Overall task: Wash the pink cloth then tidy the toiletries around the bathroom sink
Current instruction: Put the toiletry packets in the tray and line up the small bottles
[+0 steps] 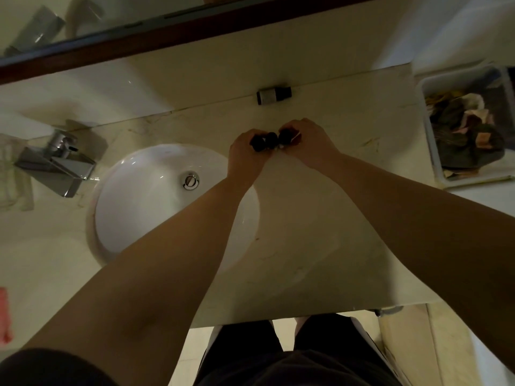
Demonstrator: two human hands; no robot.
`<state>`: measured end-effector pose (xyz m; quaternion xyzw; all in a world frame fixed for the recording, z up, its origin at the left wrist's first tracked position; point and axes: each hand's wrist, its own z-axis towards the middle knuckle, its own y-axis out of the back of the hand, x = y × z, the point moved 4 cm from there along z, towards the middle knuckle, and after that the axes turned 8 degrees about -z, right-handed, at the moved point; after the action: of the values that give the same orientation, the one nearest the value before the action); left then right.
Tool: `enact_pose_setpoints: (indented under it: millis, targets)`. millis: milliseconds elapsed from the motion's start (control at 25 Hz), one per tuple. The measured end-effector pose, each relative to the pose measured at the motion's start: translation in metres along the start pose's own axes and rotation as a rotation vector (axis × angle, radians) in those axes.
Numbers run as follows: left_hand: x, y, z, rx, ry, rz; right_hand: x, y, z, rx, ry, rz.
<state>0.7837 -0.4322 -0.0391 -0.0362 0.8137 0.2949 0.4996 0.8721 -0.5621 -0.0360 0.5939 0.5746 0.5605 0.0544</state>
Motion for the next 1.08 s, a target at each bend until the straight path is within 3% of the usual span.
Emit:
enact_pose_setpoints:
  millis: [240,440,720,1080]
  targets:
    - [-0.002,0.006,0.003,0.027,-0.006,-0.024,-0.010,0.003,-0.002,-0.005,0.002,-0.077]
    - [0.000,0.008,0.002,0.028,0.009,-0.027,-0.008,0.034,0.024,-0.181,-0.054,-0.061]
    - [0.003,0.011,0.005,0.064,0.022,-0.038,-0.004,0.029,0.077,-0.134,-0.041,-0.267]
    - [0.010,0.009,0.004,0.031,0.042,-0.129,0.003,0.021,0.095,-0.191,-0.068,-0.255]
